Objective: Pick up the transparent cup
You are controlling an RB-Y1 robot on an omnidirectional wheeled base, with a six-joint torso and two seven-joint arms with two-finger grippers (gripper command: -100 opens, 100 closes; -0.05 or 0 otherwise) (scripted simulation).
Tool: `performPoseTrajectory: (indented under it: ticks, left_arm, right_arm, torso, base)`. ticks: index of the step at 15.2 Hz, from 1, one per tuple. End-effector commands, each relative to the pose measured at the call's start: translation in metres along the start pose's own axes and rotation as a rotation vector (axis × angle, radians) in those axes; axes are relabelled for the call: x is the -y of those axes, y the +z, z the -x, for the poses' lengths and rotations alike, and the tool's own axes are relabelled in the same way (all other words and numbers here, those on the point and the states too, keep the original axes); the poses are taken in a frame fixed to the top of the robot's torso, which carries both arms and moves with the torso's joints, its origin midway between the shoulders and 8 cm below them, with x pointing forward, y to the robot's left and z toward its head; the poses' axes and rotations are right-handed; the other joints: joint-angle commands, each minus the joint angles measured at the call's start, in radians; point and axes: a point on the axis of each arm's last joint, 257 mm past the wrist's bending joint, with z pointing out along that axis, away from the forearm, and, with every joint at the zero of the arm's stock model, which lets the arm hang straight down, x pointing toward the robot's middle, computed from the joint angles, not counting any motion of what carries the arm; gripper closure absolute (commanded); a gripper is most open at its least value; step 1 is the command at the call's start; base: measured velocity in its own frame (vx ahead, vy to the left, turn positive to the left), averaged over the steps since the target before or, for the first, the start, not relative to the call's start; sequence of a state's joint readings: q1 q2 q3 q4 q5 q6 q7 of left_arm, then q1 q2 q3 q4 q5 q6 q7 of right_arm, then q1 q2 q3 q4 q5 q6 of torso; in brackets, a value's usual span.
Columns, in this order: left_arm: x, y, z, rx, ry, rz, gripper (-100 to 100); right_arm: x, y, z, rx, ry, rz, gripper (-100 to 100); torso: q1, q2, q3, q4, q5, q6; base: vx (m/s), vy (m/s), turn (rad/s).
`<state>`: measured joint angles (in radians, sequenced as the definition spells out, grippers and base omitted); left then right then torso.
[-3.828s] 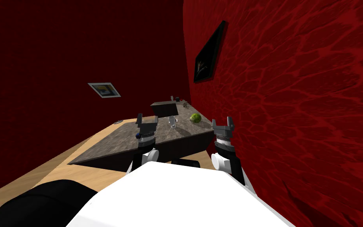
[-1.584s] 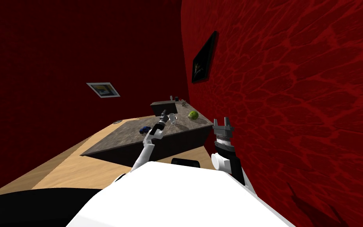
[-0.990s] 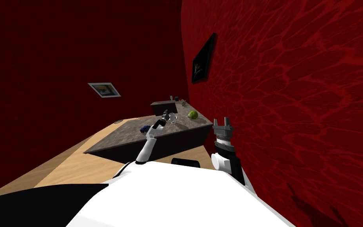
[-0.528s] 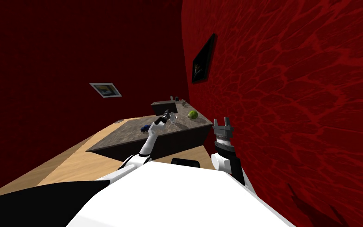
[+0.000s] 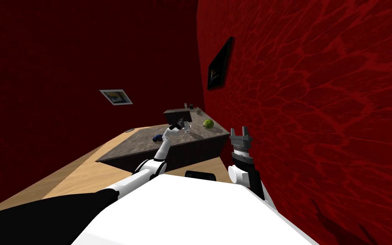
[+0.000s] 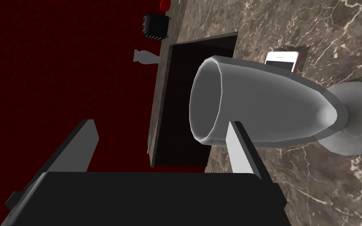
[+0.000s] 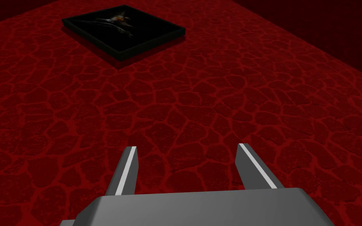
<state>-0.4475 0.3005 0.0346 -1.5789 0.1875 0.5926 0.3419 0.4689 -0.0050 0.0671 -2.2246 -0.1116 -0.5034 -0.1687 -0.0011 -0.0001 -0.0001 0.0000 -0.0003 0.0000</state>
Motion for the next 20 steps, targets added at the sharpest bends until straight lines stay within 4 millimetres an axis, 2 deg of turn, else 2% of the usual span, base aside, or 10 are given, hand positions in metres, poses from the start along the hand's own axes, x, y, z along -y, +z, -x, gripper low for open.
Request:
performPoseTrajectory:
  ticks: [1, 2, 5, 7, 9, 10, 20]
  left_arm:
    - [-0.007, 0.002, 0.003, 0.013, -0.003, 0.039, -100]
    - [-0.006, 0.011, 0.003, 0.021, -0.02, 0.064, -100]
    - [-0.015, 0.013, 0.005, 0.038, -0.02, 0.114, -100]
    - [-0.014, 0.023, 0.004, 0.05, -0.037, 0.156, -100]
    - [-0.023, 0.021, 0.007, 0.062, -0.037, 0.19, -100]
    - [-0.021, 0.028, 0.004, 0.068, -0.055, 0.214, -100]
    - [-0.045, 0.033, 0.006, 0.133, -0.088, 0.414, -100]
  right_arm:
    - [0.0, 0.0, 0.0, 0.0, 0.0, 0.0, 0]
    - [0.0, 0.0, 0.0, 0.0, 0.0, 0.0, 0]
    - [0.0, 0.0, 0.0, 0.0, 0.0, 0.0, 0]
    - [0.0, 0.0, 0.0, 0.0, 0.0, 0.0, 0]
    - [0.0, 0.0, 0.0, 0.0, 0.0, 0.0, 0]
    - [0.0, 0.0, 0.0, 0.0, 0.0, 0.0, 0]
    - [0.0, 0.0, 0.0, 0.0, 0.0, 0.0, 0]
  torso:
    - [0.0, 0.0, 0.0, 0.0, 0.0, 0.0]
    - [0.0, 0.0, 0.0, 0.0, 0.0, 0.0]
    - [0.0, 0.0, 0.0, 0.0, 0.0, 0.0]
    - [0.0, 0.0, 0.0, 0.0, 0.0, 0.0]
    - [0.0, -0.001, 0.0, 0.0, 0.0, 0.0]
    - [0.0, 0.0, 0.0, 0.0, 0.0, 0.0]
    - [0.0, -0.002, -0.001, 0.0, 0.0, 0.0]
  base:
    - [-0.003, -0.008, -0.001]
    - [-0.002, -0.012, 0.037]
    - [-0.001, -0.013, 0.019]
    - [0.004, -0.014, 0.043]
    - [0.003, -0.012, 0.009]
    - [0.006, -0.013, 0.035]
    - [0.014, -0.014, 0.033]
